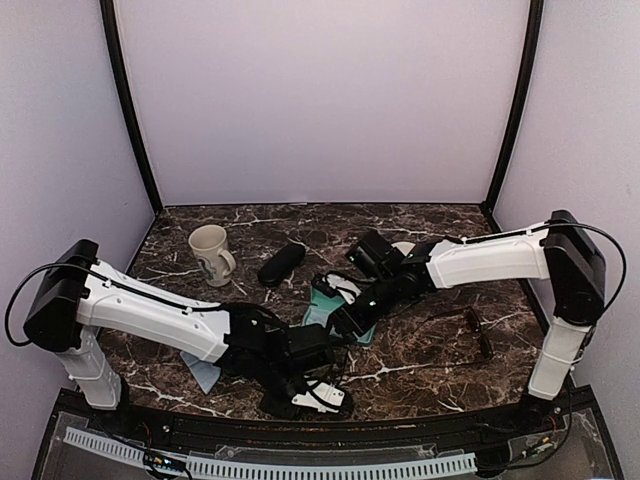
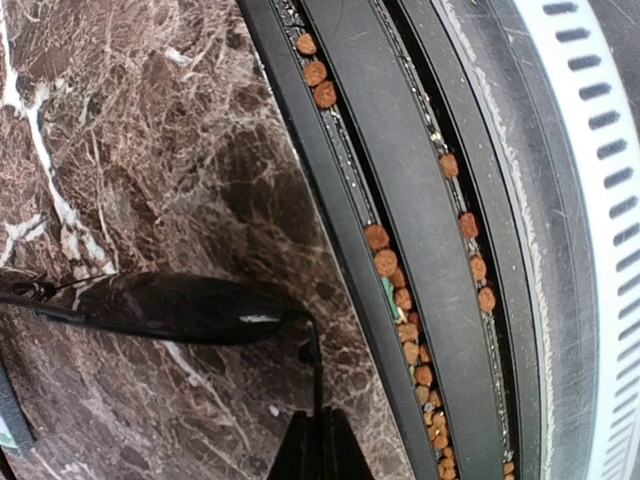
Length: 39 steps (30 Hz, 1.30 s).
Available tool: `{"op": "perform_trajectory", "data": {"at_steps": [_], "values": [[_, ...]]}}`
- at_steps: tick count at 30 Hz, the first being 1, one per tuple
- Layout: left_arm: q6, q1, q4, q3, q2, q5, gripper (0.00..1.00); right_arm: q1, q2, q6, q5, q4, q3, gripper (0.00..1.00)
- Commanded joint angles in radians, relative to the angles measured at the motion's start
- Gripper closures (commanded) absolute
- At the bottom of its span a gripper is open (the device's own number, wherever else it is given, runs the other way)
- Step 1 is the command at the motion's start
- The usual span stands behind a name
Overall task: Organize the sunglasses
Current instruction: Pick up the sunglasses from the center of the board.
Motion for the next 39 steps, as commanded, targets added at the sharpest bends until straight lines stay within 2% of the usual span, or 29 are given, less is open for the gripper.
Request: {"op": "perform_trajectory", "data": {"at_steps": [1, 8, 18, 24, 32, 39], "values": [[0.053, -0.024, -0.034, -0.009, -0.08, -0.077, 1.0, -0.007, 0.028, -0.025, -0.039, -0.031, 0.022, 0.38], [0.099, -0.046, -0.001, -0.047, -0.132, -0.157, 1.0, -0.038, -0.002, -0.023, -0.163, -0.004, 0.0, 0.4], [0.149, -0.052, 0.024, -0.071, -0.143, -0.22, 1.0, -0.101, -0.026, 0.001, -0.334, 0.07, -0.057, 0.61], [0.168, -0.056, 0.046, -0.084, -0.147, -0.252, 1.0, -0.113, -0.016, 0.015, -0.377, 0.099, -0.076, 0.73], [0.171, -0.064, 0.066, -0.101, -0.152, -0.266, 1.0, -0.129, -0.012, 0.042, -0.407, 0.13, -0.083, 0.75], [0.168, -0.066, 0.076, -0.116, -0.153, -0.272, 1.0, -0.138, -0.003, 0.05, -0.415, 0.13, -0.081, 0.88]]}}
